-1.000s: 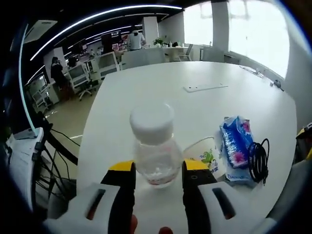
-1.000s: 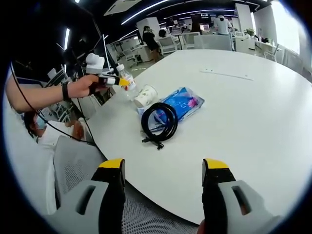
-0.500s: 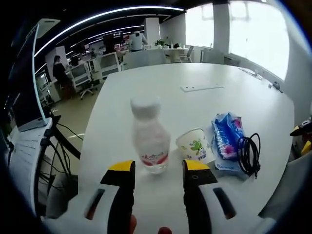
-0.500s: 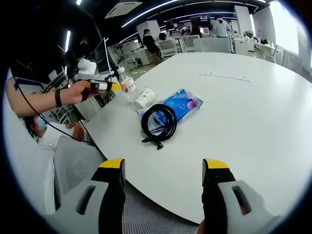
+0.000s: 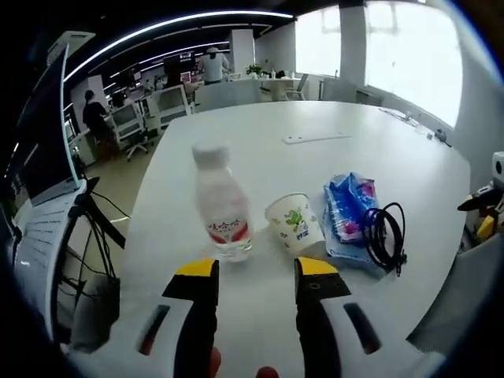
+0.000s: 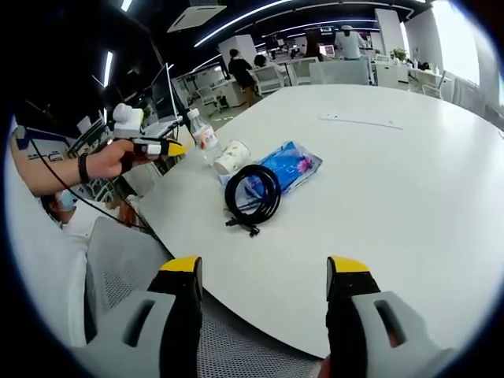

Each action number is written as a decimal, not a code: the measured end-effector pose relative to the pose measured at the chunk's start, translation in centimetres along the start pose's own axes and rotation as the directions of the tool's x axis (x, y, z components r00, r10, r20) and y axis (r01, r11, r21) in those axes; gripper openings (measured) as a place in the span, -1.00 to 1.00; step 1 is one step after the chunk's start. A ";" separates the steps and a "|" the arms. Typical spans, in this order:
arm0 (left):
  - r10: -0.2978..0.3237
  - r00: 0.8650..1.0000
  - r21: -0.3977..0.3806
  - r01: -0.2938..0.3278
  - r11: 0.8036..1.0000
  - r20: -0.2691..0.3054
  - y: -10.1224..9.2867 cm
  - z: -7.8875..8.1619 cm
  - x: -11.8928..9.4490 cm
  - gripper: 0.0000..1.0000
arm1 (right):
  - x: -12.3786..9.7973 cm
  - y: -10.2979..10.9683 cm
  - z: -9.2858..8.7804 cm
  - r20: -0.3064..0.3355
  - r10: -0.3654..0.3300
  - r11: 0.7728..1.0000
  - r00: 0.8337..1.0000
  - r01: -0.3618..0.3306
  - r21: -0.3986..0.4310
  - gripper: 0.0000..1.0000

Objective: Arrange the tabletop items into an orderly group along one side of the table until the central work area is clear of visible clutter.

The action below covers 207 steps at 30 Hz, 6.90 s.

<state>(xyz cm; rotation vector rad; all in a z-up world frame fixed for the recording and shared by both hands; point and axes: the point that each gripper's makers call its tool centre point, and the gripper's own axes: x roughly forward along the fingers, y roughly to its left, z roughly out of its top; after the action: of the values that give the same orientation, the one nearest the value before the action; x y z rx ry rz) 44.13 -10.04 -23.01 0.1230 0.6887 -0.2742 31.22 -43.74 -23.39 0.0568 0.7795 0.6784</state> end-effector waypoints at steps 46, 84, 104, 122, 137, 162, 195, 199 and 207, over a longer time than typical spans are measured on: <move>-0.111 0.991 -0.075 0.105 0.992 -0.075 -8.0 0.9 5.3 -0.18 | -3.2 -3.1 -0.5 0.067 -0.043 0.997 0.997 0.039 0.062 0.24; -0.060 0.968 -0.091 0.039 0.995 -0.242 -7.0 -0.1 11.5 -0.07 | -2.9 -5.0 0.0 0.048 -0.056 0.994 0.997 0.051 0.094 0.23; -0.039 0.973 -0.046 0.029 0.999 -0.226 -7.2 -0.3 8.5 -0.30 | -2.7 -4.5 0.0 0.045 -0.047 0.996 0.998 0.043 0.080 0.22; -0.048 0.988 -0.036 0.043 0.998 -0.144 -7.4 -0.9 4.9 -0.30 | -2.1 -3.0 0.2 0.047 -0.014 0.999 0.999 0.012 0.042 0.20; -0.122 0.987 0.035 0.126 0.991 -0.100 -10.0 -1.9 1.4 -0.30 | -1.0 -1.5 0.6 0.037 0.027 1.000 0.999 -0.027 -0.004 0.20; -0.298 0.950 0.275 0.312 0.909 -0.095 -17.8 -0.9 -1.4 -0.30 | 0.4 0.9 2.0 0.030 0.081 0.995 0.996 -0.079 -0.057 0.18; -0.509 0.835 0.626 0.514 0.586 -0.209 -26.5 -3.2 -4.9 -0.29 | 3.0 7.4 3.4 0.069 0.256 0.965 0.964 -0.251 -0.070 -0.33; -0.514 0.829 0.668 0.511 0.541 -0.219 -27.1 -3.3 -5.1 -0.29 | 3.0 8.6 3.0 0.070 0.298 0.954 0.952 -0.293 -0.065 -0.47; -0.525 0.819 0.701 0.514 0.495 -0.231 -27.9 -3.3 -5.4 -0.29 | 3.3 9.5 2.4 0.044 0.323 0.945 0.945 -0.320 -0.063 -0.58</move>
<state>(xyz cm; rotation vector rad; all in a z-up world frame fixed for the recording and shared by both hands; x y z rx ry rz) 30.06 -34.90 -22.68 0.7124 0.5449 -1.1643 29.37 -33.87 -20.97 0.1540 0.7053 1.0051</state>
